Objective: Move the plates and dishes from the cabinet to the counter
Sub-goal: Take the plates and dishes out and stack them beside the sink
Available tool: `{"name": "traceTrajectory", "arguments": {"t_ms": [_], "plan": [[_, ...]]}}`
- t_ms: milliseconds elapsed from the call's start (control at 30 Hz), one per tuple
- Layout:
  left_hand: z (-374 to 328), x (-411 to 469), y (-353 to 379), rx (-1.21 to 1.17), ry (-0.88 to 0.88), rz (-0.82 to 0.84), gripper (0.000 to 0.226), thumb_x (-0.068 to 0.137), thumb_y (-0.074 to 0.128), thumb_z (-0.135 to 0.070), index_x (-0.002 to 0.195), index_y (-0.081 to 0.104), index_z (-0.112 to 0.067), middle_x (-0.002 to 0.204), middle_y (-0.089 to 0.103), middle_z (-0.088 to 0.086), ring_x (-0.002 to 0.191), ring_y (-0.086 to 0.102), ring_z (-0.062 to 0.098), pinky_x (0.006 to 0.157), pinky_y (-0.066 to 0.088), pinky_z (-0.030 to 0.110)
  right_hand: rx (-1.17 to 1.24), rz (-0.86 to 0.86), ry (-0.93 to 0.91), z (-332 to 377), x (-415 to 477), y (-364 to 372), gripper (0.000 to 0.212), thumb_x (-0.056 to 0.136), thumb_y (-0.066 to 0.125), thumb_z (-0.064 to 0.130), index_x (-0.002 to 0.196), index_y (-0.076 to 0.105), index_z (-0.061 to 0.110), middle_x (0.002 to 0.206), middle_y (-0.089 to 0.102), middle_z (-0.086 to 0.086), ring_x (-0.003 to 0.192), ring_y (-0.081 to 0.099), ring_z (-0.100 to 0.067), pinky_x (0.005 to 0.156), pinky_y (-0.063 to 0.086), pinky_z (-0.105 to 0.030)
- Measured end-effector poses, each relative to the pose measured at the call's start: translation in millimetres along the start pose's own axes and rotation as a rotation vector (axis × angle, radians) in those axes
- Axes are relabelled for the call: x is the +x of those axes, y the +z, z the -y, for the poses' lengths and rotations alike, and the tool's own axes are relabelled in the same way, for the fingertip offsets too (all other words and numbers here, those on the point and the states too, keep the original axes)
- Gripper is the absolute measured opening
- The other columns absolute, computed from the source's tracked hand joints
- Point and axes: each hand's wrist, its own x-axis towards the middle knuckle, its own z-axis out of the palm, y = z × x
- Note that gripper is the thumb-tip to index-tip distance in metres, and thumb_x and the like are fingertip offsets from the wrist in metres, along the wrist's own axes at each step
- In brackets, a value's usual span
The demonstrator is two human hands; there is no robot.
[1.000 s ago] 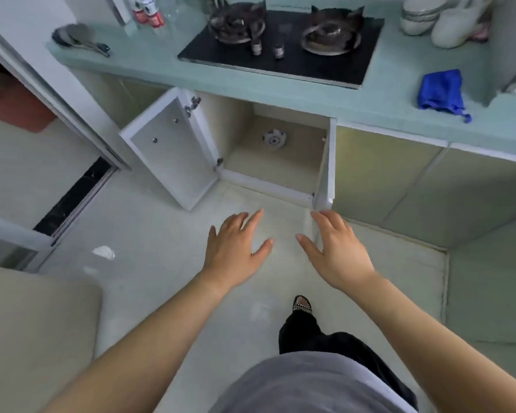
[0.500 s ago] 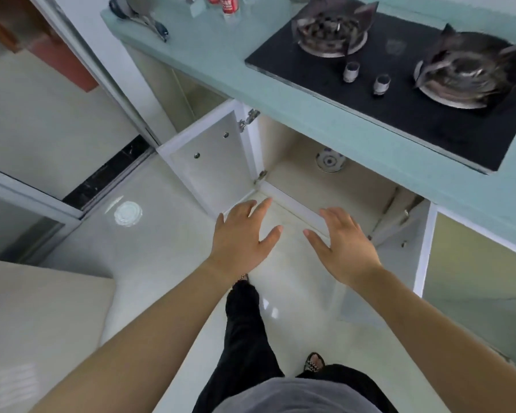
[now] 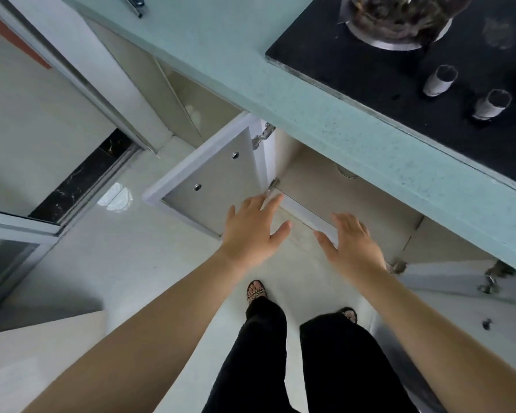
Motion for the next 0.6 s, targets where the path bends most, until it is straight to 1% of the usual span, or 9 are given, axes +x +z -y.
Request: {"name": "traceTrajectory", "arguments": {"t_ms": [67,167,267,367,433,500,600], "plan": [[12,29,37,0.003,0.01,0.002,0.057,0.091,0.038,-0.052,0.142,0.029,-0.028,0.143,0.04,0.0,0.133,0.033,0.022,0.106,0.03,0.047,-0.017,0.02,-0.006,-14,34,26,0.058,0.093,0.033,0.05,0.139,0.028,0.015,0.145,0.031,-0.001,0.131,0.031,-0.021,0.097,0.038,-0.04],[32,82,111,0.031,0.062,-0.017,0.058,0.09,0.039,-0.051,0.142,0.03,-0.027,0.141,0.043,0.0,0.13,0.037,0.022,0.105,0.031,0.045,-0.043,0.025,-0.027,-46,93,83,0.057,0.094,0.035,0.047,0.14,0.028,0.015,0.147,0.029,-0.001,0.132,0.029,-0.022,0.1,0.036,-0.039],[54,145,198,0.043,0.097,-0.034,0.058,0.09,0.042,-0.049,0.141,0.032,-0.025,0.137,0.046,0.002,0.128,0.04,0.024,0.1,0.031,0.04,-0.074,-0.033,-0.054,-90,165,151,0.055,0.094,0.037,0.046,0.14,0.031,0.015,0.148,0.03,-0.001,0.133,0.029,-0.022,0.103,0.032,-0.036],[75,215,296,0.06,0.165,-0.05,0.058,0.09,0.041,-0.05,0.141,0.031,-0.025,0.135,0.047,0.004,0.128,0.04,0.026,0.102,0.034,0.042,-0.079,-0.089,-0.05,-150,248,223,0.055,0.094,0.039,0.045,0.139,0.032,0.015,0.148,0.031,-0.003,0.132,0.032,-0.023,0.103,0.034,-0.036],[85,262,362,0.086,0.192,-0.063,0.059,0.09,0.039,-0.052,0.142,0.029,-0.027,0.137,0.045,0.002,0.128,0.039,0.026,0.104,0.034,0.043,-0.031,-0.118,-0.032,-198,301,274,0.052,0.094,0.041,0.043,0.138,0.035,0.015,0.145,0.035,-0.005,0.128,0.037,-0.024,0.101,0.036,-0.035],[92,313,420,0.117,0.219,-0.067,0.059,0.09,0.036,-0.054,0.143,0.027,-0.03,0.141,0.042,0.001,0.129,0.038,0.025,0.105,0.032,0.043,0.042,-0.122,0.027,-245,351,320,0.051,0.094,0.042,0.043,0.137,0.037,0.016,0.143,0.036,-0.006,0.126,0.04,-0.025,0.101,0.037,-0.034],[90,384,496,0.158,0.293,-0.066,0.058,0.091,0.034,-0.055,0.143,0.027,-0.03,0.144,0.04,0.001,0.13,0.038,0.023,0.106,0.03,0.044,0.063,-0.158,0.098,-307,412,371,0.05,0.093,0.041,0.044,0.135,0.038,0.017,0.141,0.038,-0.005,0.124,0.042,-0.024,0.099,0.039,-0.033]]}}
